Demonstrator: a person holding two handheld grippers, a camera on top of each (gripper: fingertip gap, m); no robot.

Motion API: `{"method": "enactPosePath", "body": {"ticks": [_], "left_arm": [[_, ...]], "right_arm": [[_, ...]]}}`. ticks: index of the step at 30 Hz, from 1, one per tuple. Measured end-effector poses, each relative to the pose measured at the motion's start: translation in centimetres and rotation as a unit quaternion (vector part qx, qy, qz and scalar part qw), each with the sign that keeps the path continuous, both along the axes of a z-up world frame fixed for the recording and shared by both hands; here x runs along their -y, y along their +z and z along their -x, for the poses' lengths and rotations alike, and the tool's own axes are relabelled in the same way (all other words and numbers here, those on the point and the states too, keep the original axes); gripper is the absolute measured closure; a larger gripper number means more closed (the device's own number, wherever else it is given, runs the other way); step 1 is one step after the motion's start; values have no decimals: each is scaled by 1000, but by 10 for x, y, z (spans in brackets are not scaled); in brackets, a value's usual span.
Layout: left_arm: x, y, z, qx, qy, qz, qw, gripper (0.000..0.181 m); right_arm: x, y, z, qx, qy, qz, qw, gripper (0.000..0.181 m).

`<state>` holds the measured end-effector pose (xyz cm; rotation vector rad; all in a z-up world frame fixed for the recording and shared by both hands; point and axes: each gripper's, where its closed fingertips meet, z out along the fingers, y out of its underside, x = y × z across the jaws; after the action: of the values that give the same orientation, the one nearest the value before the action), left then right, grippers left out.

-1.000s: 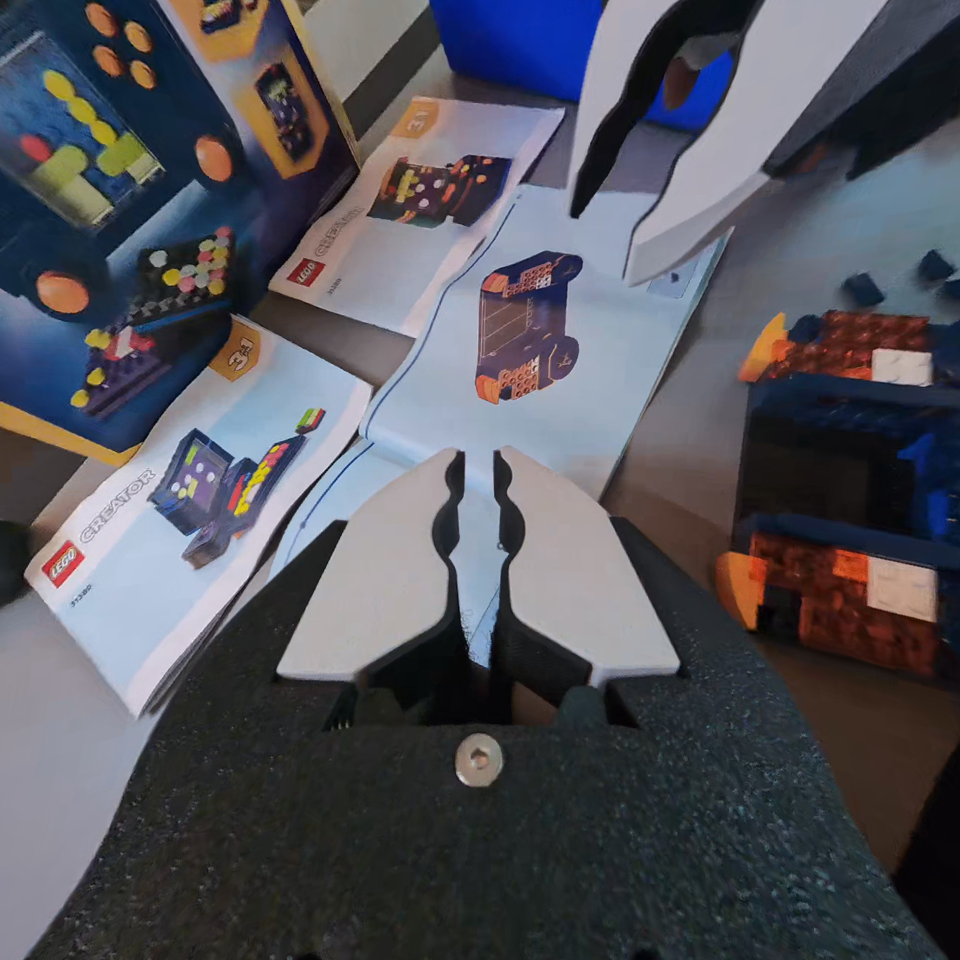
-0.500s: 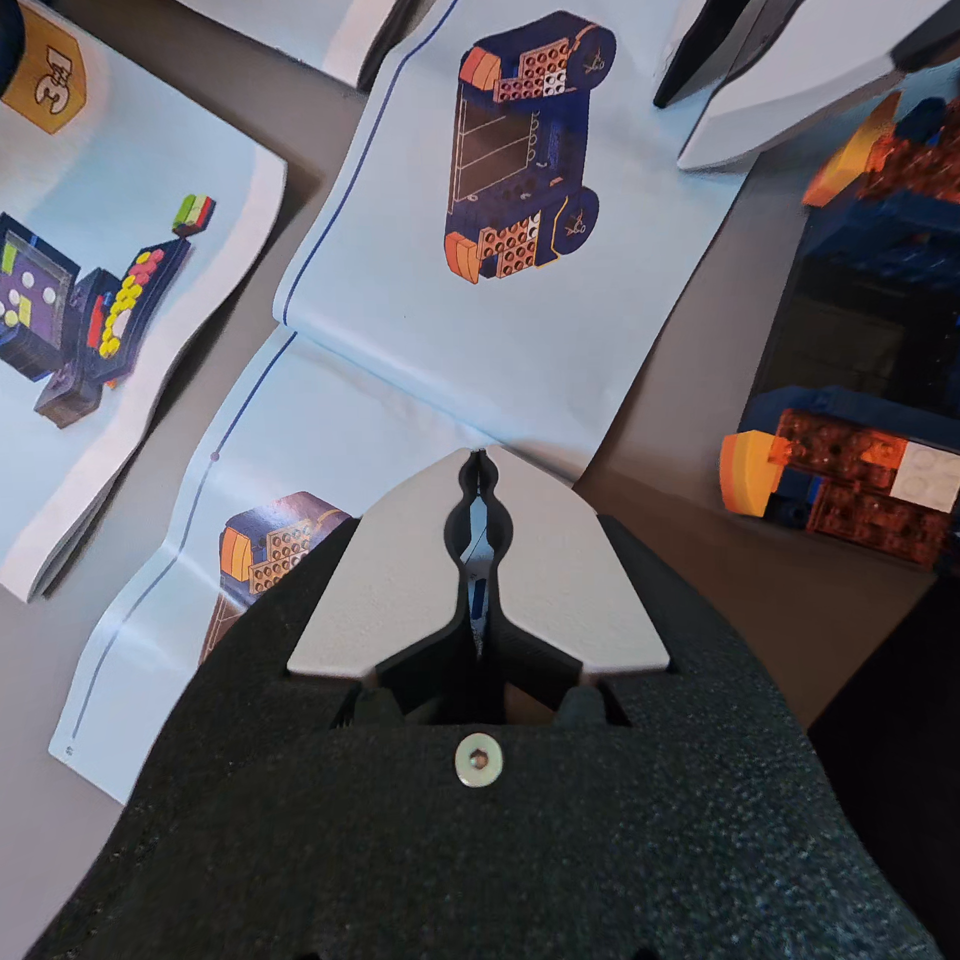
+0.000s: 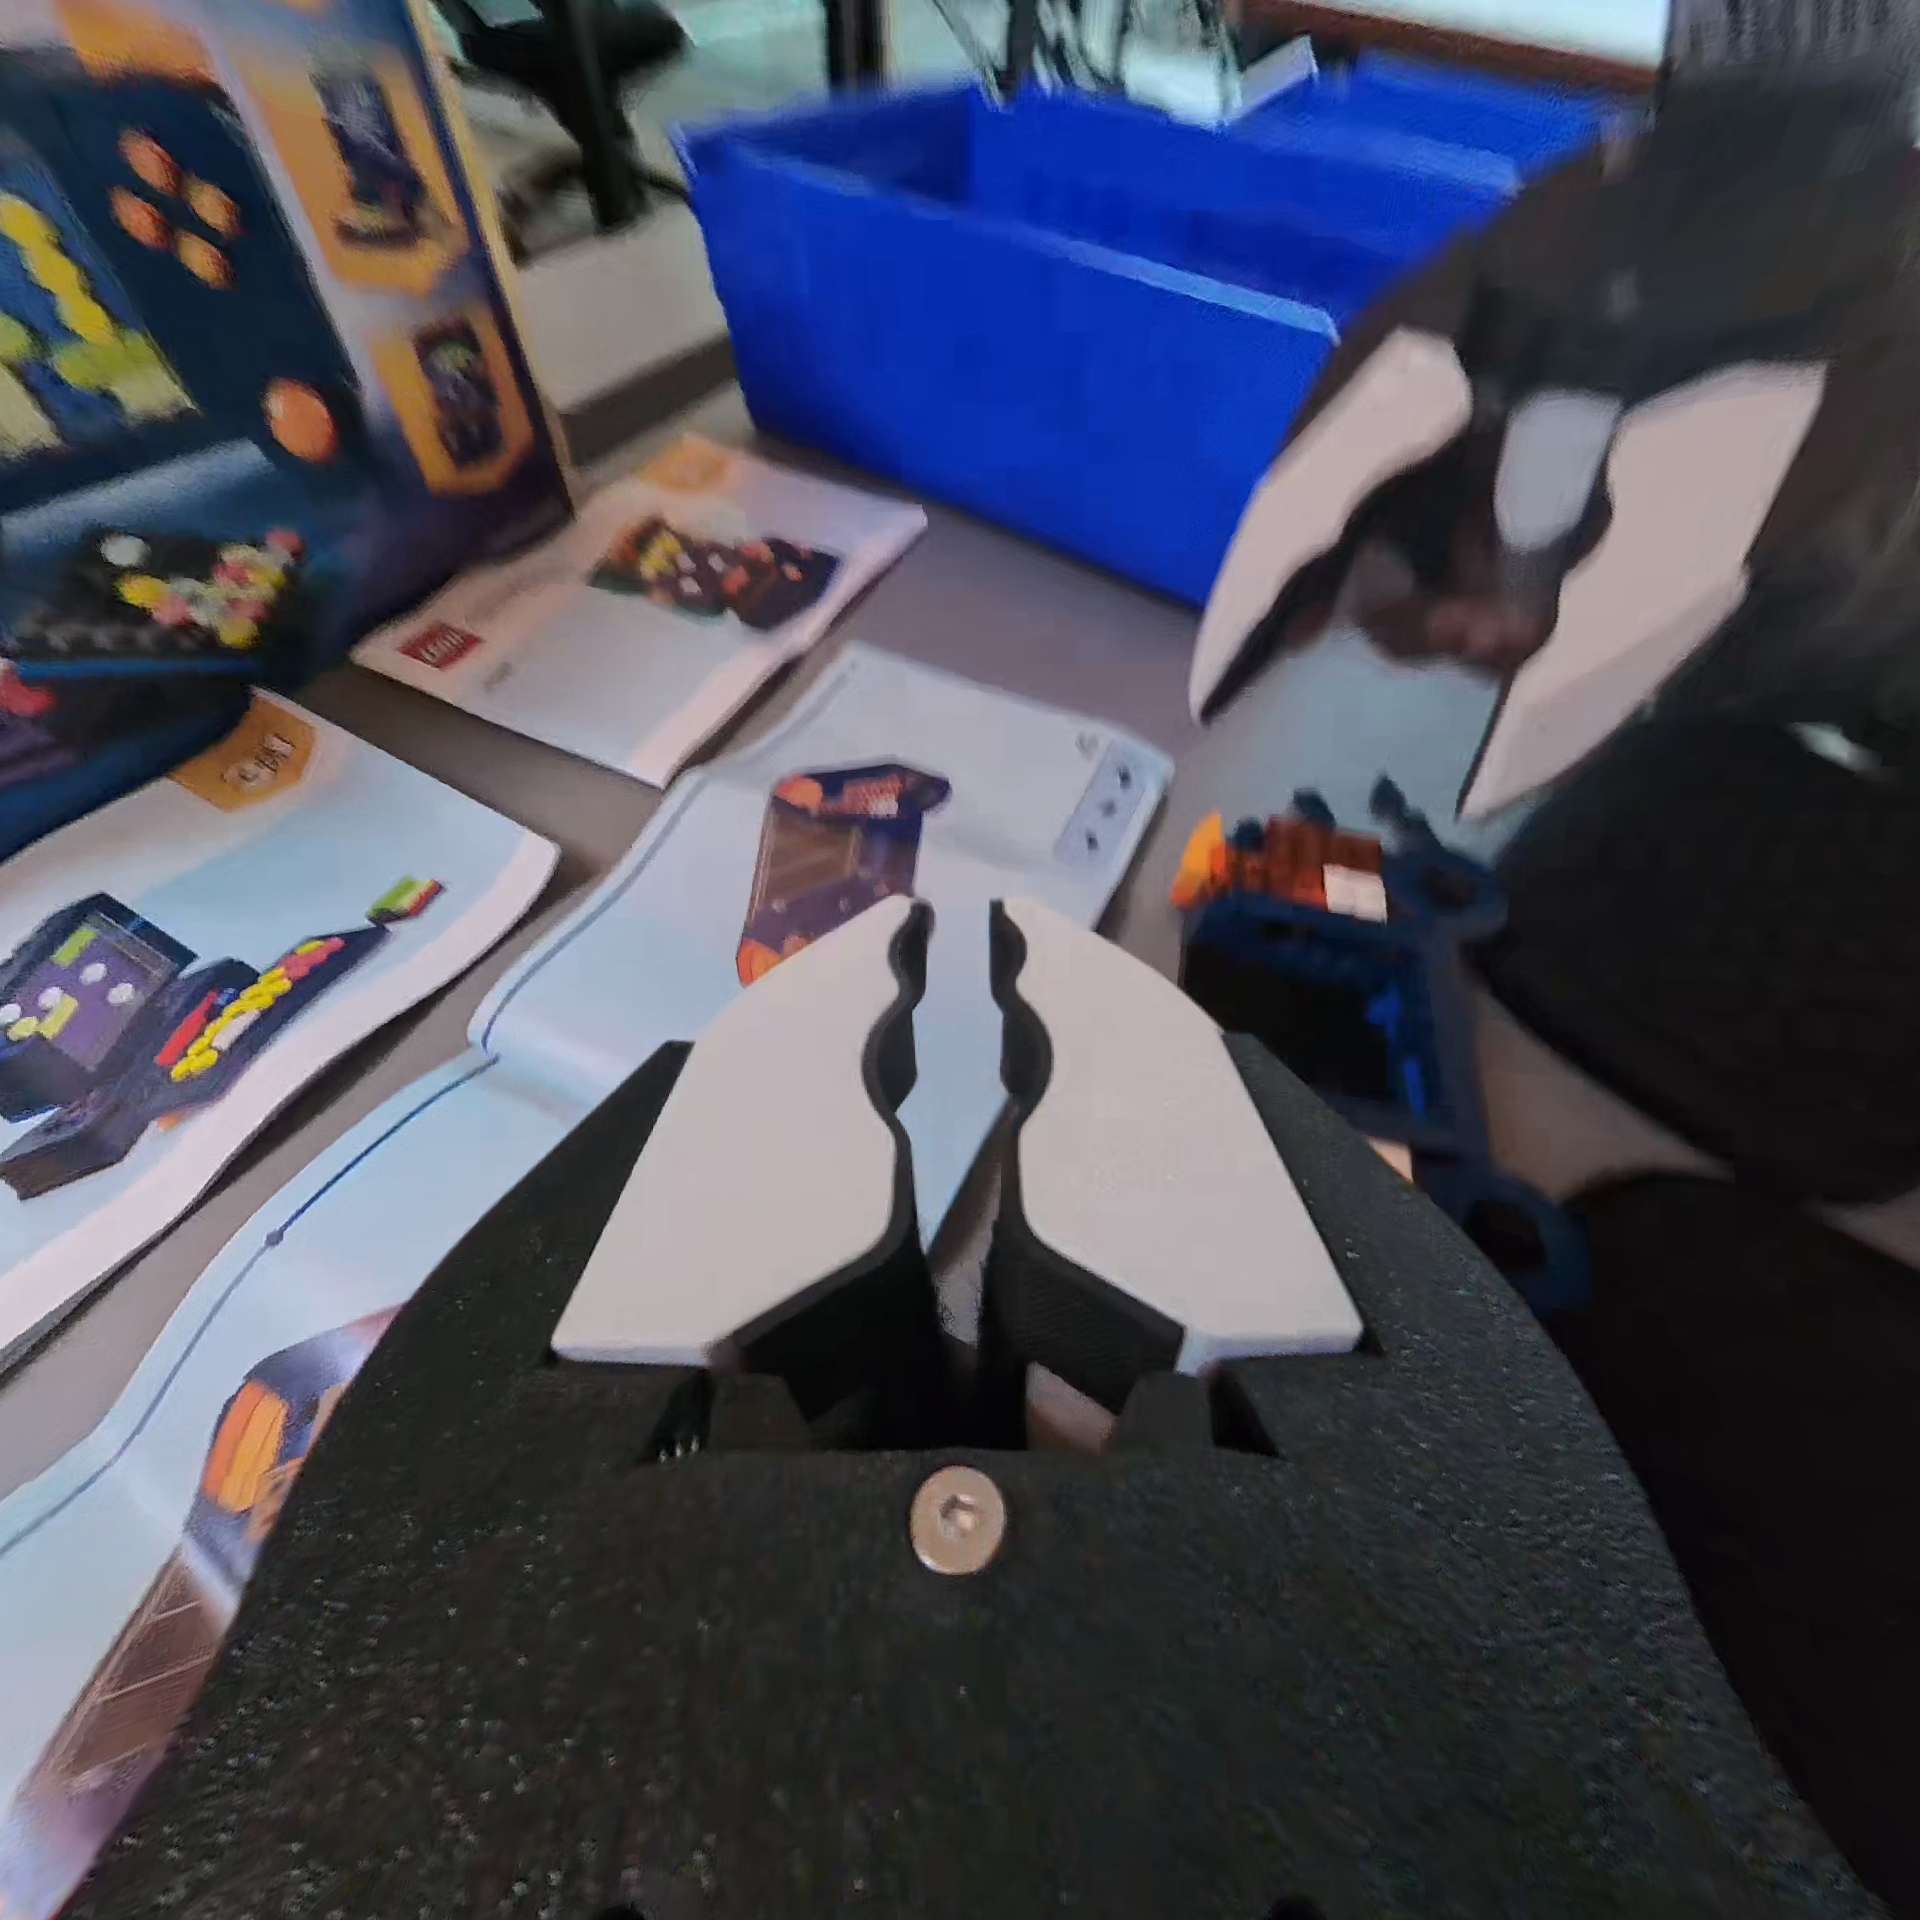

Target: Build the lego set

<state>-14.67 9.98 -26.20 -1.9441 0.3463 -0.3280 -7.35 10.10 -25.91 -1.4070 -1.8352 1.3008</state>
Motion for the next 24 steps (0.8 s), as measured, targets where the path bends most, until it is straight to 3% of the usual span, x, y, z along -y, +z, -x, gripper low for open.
{"method": "enactPosePath", "body": {"ticks": [2,3,5,7,10,15,18,21,24], "left_arm": [[-7,-4,-6,-2,9,-11,1000,171],[-9,-13,-4,-35,16,6,999,172],[-15,-30,9,-116,47,35,992,176],[-21,-40,7,-151,44,49,986,177],[-32,-49,3,-172,23,77,982,177],[-34,-74,-5,-158,-14,141,977,179],[-30,-74,-6,-132,-7,144,981,180],[-25,-74,-4,-128,-2,149,981,181],[-21,-74,-3,-105,10,155,982,181]], "right_arm": [[-17,-5,9,-50,-73,-8,996,133],[-26,-5,12,-65,-107,-4,992,145],[-52,-7,13,-57,-171,-27,983,175],[-75,-12,13,-29,-217,-74,973,181],[-64,-27,22,61,-175,-99,978,181],[-45,-42,66,78,-89,-123,985,181],[-36,-77,68,143,-31,-111,983,181],[-39,-77,69,92,-33,-123,988,181],[-39,-77,69,94,-34,-108,989,181]]}}
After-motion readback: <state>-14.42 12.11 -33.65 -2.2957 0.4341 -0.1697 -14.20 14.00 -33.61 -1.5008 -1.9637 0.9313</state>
